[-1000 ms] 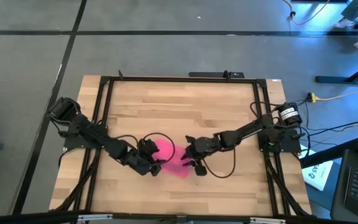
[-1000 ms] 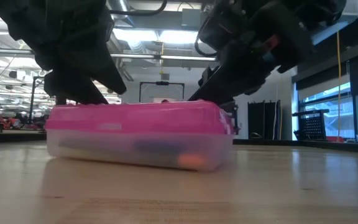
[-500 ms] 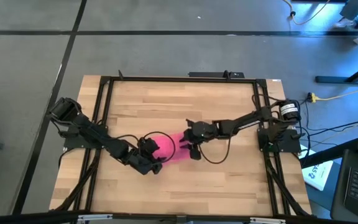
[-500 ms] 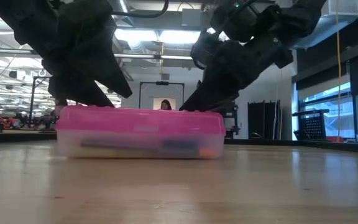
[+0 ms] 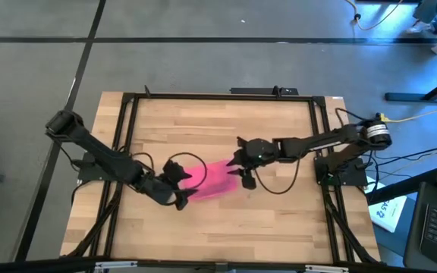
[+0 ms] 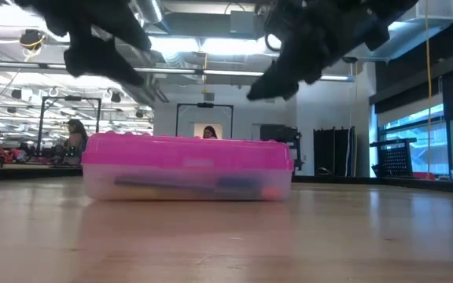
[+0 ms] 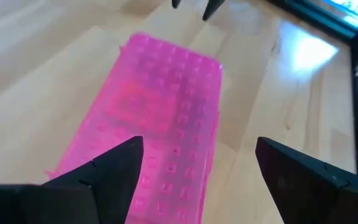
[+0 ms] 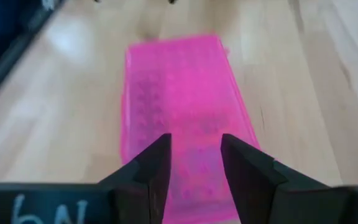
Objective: Pack school essentials
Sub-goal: Return to Home Position
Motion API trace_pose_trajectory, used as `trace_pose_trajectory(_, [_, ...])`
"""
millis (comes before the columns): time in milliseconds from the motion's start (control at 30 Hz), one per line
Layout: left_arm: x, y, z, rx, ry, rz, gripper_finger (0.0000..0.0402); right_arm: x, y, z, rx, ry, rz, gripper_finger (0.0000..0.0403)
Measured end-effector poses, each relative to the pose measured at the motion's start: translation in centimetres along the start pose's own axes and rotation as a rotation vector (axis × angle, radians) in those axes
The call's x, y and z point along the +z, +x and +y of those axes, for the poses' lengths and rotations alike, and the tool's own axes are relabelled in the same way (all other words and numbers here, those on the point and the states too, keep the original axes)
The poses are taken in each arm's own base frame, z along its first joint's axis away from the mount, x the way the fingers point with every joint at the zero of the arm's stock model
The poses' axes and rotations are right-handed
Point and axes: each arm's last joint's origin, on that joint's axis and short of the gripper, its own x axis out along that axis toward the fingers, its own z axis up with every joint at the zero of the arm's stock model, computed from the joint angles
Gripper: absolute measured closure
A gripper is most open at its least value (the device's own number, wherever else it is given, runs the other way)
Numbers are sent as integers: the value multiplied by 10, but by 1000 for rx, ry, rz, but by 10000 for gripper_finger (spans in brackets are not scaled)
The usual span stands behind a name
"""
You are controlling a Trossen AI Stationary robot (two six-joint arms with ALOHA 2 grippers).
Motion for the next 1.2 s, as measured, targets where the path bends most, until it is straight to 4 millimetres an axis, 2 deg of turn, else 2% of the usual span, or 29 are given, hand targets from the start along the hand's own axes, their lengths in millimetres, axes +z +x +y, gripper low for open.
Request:
trace_pose_trajectory(167, [15, -24, 8, -16, 40, -39, 127, 10, -8, 2, 35, 84, -78, 259])
trace_pose_trajectory(300, [26, -42, 17, -2, 84, -87, 176, 18, -9, 3, 53, 195, -151, 259])
trace_pose_trajectory(467, [37, -62, 27, -16, 136, -136, 240, 19, -9, 3, 66, 202, -155, 259])
trace_pose_trajectory(600, [44, -77, 35, -30, 206, -164, 282, 19, -9, 3, 76, 320, -152, 260])
trace_pose_trajectory(800, [48, -97, 51, -29, 241, -169, 333, 19, -11, 0, 64, 298, -142, 305])
trace_pose_trajectory(1033, [53, -119, 69, -50, 271, -199, 394, 24, -40, -4, 42, 278, -126, 393])
trace_pose_trajectory(1200, [47, -127, 85, -76, 261, -235, 394, 30, -72, 1, 82, 191, -138, 389])
